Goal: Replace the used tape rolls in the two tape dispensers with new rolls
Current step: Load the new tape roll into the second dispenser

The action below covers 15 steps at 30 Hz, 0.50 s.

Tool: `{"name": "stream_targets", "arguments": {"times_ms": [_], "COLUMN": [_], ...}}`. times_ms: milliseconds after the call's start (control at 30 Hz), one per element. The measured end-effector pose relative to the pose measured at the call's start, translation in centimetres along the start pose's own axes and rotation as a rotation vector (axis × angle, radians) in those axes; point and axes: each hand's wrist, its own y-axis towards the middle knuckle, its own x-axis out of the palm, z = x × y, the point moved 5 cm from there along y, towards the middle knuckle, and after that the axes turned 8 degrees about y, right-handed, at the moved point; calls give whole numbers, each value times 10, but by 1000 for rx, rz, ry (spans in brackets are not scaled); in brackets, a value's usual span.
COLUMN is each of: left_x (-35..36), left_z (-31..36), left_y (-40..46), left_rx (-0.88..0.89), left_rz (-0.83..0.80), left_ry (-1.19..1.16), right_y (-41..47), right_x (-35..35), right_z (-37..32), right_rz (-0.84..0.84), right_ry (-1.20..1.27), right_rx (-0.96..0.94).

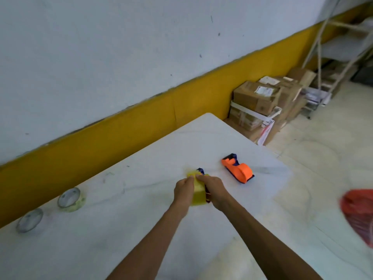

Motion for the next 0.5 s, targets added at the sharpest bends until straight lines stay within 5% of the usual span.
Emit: {"name": "stream_targets", "arguments": {"times_ms": [500], "left_x": [214], "left_z": [79], "left_y": [22], "left_rx": [-54], "left_rz": [-165], "left_ry": [-72], "right_y": [51], "right_x": [-194], "right_z": [-98], "right_rz": [131], "right_ry": [22], "right_rx": [-44]}}
